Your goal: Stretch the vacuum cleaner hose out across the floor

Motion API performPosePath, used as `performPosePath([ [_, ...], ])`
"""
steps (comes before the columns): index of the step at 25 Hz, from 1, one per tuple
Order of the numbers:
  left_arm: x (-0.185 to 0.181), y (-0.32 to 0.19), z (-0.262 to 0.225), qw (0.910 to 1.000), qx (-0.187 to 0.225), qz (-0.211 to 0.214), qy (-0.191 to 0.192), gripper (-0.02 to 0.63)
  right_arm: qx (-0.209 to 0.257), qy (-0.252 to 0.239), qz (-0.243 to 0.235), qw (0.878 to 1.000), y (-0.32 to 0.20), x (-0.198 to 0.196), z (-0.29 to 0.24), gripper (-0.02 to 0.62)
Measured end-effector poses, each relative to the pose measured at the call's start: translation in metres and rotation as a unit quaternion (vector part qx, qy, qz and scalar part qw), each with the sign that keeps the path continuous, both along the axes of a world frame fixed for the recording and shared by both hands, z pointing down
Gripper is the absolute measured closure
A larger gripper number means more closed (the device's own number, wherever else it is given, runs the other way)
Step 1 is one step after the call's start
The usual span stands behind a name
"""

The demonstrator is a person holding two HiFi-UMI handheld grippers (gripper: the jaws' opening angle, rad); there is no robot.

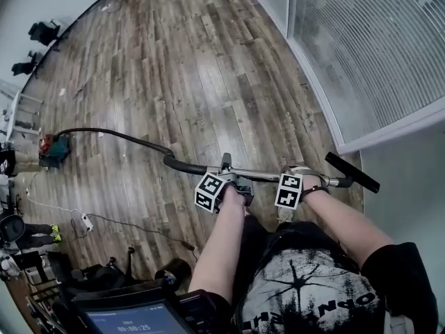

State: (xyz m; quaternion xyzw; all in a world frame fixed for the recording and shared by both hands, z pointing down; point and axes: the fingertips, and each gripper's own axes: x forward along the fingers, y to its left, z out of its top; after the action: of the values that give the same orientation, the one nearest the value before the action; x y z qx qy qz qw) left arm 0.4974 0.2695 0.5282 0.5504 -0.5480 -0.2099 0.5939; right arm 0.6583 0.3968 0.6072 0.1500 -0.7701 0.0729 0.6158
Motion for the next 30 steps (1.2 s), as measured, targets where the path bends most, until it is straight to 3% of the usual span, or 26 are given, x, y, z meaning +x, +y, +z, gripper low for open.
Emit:
performPosePath([
  [9,-0.002,-0.027,0.035,0.9983,-0.03,0.045,0.024,0.552,-0.015,0.014,0.051,0.998,-0.014,-0.015,0.016,0.529],
  [15,0.014,-0.043,0.064,0.9906,-0.04,0.126,0.032,0.518,-0.024,0.018,0.082,0.996,-0.026,-0.012,0.034,0.529],
  [21,0.047,-0.039,0.087,0.9796,-0.064,0.184,0.048,0.505,-0.035,0.029,0.098,0.994,-0.022,0.011,0.05,0.529],
  [30,0.109,-0.025,0.109,0.9752,-0.071,0.207,0.033,0.465,-0.03,0.015,0.082,0.996,-0.026,0.073,0.081,0.529],
])
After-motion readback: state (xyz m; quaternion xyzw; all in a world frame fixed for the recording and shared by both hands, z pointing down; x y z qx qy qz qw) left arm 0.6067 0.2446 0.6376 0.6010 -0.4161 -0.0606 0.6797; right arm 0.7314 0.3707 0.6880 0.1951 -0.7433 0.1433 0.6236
